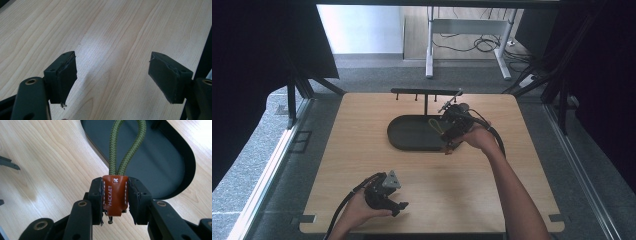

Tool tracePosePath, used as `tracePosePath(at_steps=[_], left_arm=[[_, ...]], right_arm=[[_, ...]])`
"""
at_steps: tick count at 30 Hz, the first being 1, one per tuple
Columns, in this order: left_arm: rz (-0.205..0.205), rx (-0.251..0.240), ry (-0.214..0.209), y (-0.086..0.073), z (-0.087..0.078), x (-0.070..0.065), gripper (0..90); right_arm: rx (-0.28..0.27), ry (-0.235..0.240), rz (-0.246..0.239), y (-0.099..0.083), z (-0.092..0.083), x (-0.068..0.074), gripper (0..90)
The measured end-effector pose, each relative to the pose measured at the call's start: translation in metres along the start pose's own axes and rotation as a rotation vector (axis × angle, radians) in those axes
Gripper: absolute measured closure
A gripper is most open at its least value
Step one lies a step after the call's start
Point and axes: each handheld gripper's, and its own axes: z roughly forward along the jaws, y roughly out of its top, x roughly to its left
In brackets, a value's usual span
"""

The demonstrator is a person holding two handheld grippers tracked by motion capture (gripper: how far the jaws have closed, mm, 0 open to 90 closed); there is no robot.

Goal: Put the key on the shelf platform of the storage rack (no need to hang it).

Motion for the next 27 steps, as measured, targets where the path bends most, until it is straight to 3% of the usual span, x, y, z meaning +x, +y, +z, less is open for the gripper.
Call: tracePosePath(at_steps=[7,27], left_arm=[[-0.017,-0.009,0.000,-0.001,-0.002,0.002,23.4],[-0.011,-0.003,0.011,-0.002,-0.002,0.003,23.4]], right_arm=[[-0.008,-0.004,0.003,0.012,0.000,-0.006,66.4],[-0.020,-0.042,0.028,0.036,0.012,-0.034,66.4]])
